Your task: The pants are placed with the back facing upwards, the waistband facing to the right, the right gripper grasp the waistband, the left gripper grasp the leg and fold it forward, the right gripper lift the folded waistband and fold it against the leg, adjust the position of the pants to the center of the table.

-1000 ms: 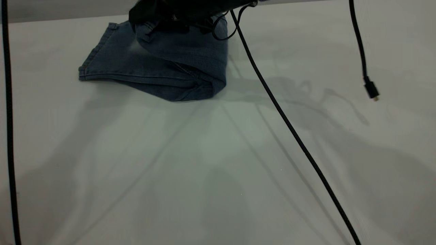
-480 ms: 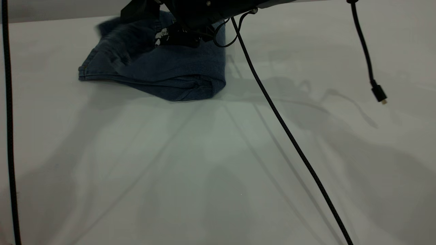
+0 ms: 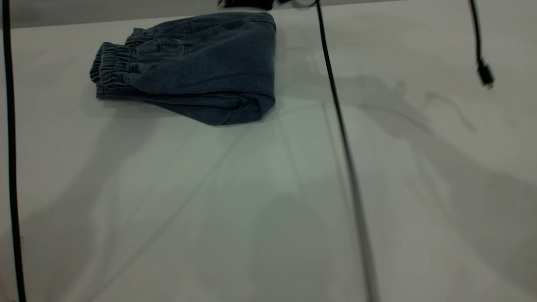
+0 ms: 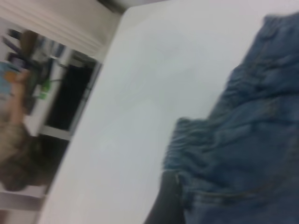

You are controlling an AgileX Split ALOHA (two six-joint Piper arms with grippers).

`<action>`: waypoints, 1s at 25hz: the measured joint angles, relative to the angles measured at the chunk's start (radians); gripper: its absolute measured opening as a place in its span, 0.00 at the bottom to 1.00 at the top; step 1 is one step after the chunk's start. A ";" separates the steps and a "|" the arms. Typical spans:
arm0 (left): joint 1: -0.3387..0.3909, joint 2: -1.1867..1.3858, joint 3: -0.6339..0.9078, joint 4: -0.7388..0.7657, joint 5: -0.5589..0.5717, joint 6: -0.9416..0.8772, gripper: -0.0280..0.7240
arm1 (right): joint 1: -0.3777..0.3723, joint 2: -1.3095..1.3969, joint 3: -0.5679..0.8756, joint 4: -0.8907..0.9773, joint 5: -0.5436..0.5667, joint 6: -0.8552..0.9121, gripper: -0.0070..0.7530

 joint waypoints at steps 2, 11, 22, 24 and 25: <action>0.000 0.000 0.000 0.003 0.000 0.000 0.73 | -0.030 -0.006 -0.052 -0.133 0.036 0.079 0.78; 0.000 0.004 0.000 0.003 0.000 0.000 0.73 | -0.125 -0.017 -0.362 -0.849 0.320 0.481 0.78; 0.000 0.088 0.003 -0.003 -0.001 0.020 0.73 | -0.195 -0.128 -0.636 -1.329 0.478 0.630 0.78; 0.000 0.107 0.003 -0.005 -0.001 0.020 0.73 | -0.200 -0.177 -0.611 -1.387 0.481 0.659 0.78; 0.000 0.118 0.003 -0.005 -0.001 0.020 0.73 | -0.201 -0.204 -0.603 -1.412 0.481 0.681 0.78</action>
